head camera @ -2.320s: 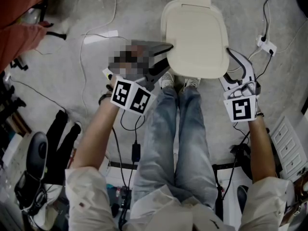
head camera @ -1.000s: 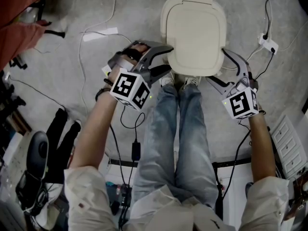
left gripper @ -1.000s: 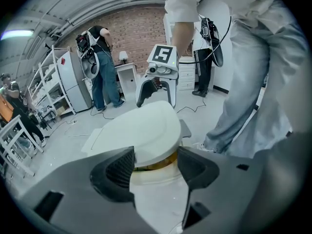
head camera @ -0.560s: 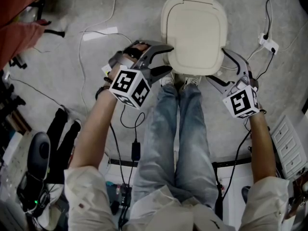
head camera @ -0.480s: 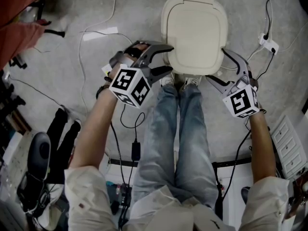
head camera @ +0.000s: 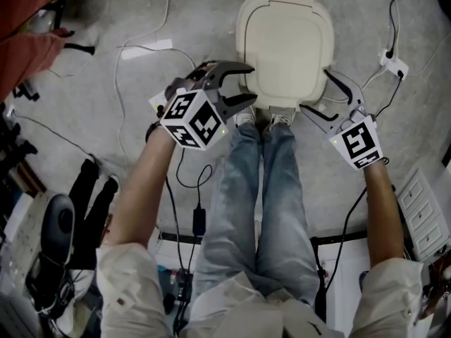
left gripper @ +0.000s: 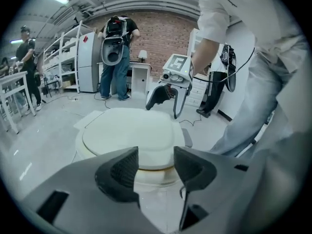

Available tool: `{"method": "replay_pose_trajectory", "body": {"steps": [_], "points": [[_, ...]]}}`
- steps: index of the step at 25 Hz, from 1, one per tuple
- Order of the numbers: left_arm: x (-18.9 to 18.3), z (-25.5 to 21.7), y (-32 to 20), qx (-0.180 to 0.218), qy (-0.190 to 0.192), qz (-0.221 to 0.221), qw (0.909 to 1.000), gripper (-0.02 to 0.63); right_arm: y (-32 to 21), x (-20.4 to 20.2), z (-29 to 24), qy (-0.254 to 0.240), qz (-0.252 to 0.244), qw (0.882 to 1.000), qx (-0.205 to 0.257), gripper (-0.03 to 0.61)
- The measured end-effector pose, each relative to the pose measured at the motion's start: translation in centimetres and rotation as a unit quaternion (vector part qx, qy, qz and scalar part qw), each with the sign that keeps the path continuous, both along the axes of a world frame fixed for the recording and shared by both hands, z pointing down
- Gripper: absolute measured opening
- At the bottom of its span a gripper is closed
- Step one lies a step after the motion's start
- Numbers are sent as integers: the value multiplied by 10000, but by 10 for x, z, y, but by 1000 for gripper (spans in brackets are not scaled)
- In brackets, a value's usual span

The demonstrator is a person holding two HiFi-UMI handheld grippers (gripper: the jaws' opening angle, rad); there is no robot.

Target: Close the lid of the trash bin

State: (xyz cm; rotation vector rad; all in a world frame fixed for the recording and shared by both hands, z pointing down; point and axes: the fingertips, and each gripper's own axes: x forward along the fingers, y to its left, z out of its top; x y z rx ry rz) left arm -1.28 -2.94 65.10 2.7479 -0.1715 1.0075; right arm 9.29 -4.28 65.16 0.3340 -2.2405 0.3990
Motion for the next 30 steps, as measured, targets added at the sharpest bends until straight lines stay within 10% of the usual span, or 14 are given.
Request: {"method": "replay_pose_trajectory", "body": {"steps": [30], "points": [[0, 14, -13, 136, -253, -467, 9985, 137, -2, -1, 10, 333, -64, 9990, 306, 298]]}}
